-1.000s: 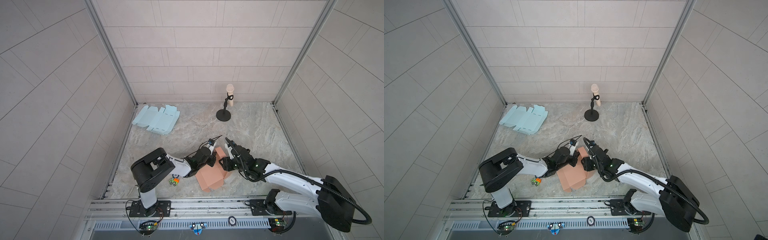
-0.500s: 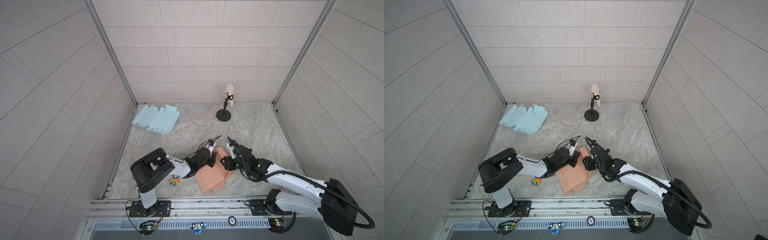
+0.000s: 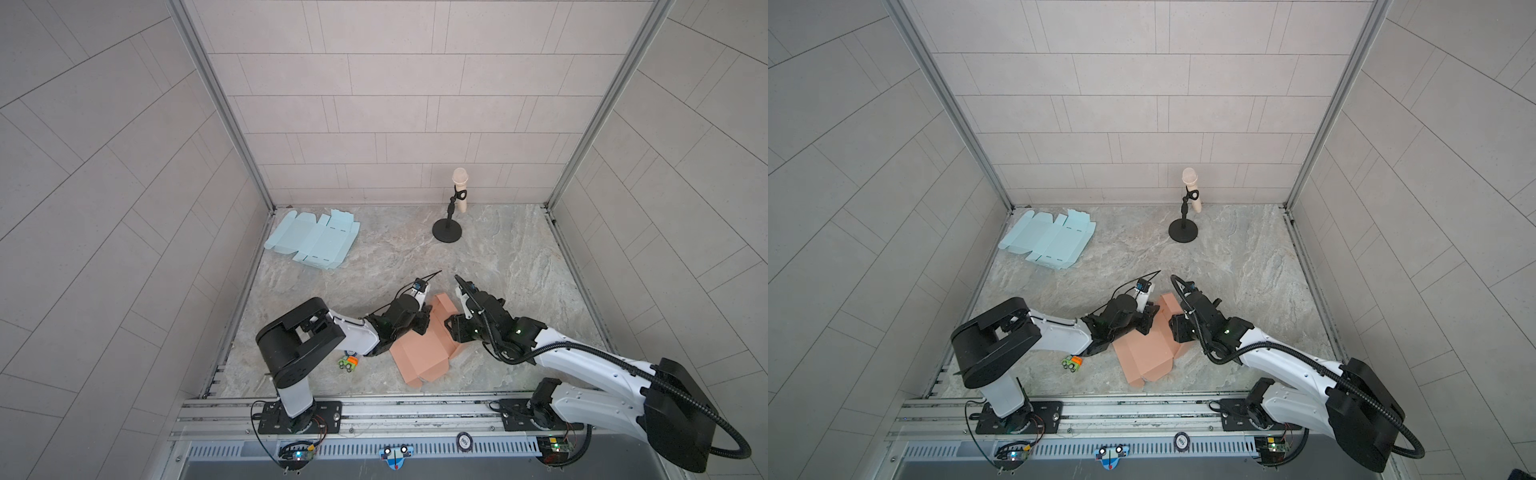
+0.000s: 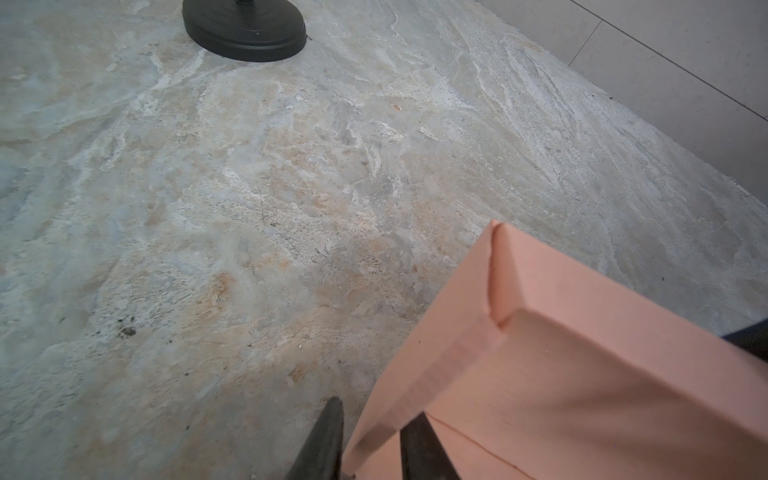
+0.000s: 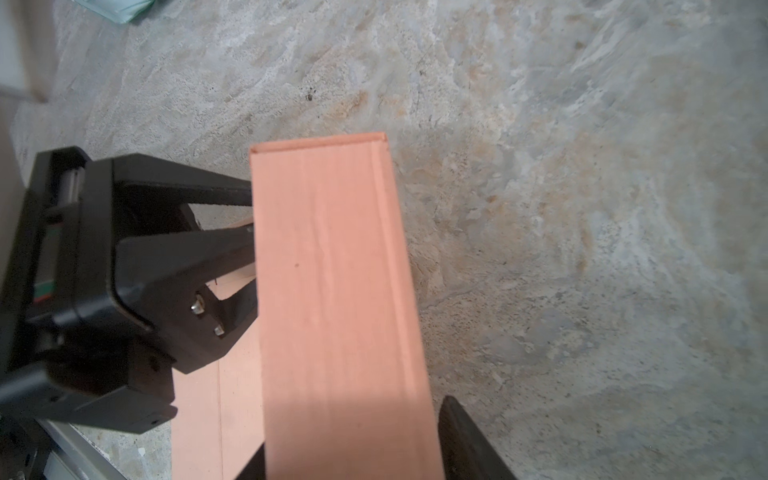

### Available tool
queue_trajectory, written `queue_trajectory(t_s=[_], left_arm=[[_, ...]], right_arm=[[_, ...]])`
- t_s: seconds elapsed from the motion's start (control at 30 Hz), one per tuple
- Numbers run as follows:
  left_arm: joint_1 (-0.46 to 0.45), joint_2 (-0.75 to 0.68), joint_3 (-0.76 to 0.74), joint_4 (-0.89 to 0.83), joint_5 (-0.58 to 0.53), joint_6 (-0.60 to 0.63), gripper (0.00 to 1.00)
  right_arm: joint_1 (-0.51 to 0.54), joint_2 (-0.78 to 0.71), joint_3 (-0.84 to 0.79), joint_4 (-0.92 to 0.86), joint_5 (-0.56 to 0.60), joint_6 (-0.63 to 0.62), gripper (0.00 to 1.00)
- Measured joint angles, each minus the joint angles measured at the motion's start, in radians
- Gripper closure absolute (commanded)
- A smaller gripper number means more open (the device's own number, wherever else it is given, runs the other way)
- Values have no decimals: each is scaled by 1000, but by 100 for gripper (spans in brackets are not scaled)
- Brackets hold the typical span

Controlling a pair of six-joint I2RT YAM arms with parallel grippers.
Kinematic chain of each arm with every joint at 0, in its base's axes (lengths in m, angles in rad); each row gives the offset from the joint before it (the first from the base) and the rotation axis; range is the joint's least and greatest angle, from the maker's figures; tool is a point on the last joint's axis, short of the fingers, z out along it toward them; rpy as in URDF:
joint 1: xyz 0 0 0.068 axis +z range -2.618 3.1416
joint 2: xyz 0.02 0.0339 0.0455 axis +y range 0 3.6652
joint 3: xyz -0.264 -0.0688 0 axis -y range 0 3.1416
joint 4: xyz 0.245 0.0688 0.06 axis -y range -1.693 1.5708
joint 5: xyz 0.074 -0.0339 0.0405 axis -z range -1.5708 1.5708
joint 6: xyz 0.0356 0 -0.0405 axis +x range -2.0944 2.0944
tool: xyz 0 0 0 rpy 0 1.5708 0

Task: Fold the paper box

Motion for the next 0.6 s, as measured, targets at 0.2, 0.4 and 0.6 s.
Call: queue_trajectory(t_s=[0.2, 0.4, 0.6], left_arm=[[0, -3, -1, -11, 6, 0, 69], [0, -71, -32, -17, 28, -5, 62], [0, -199, -55, -117, 43, -27, 57]], right_arm=[[-1, 0, 0, -16, 11, -4, 46], [-9, -2, 0, -35, 29, -11, 41], [-31, -22, 0, -46, 39, -16, 33]])
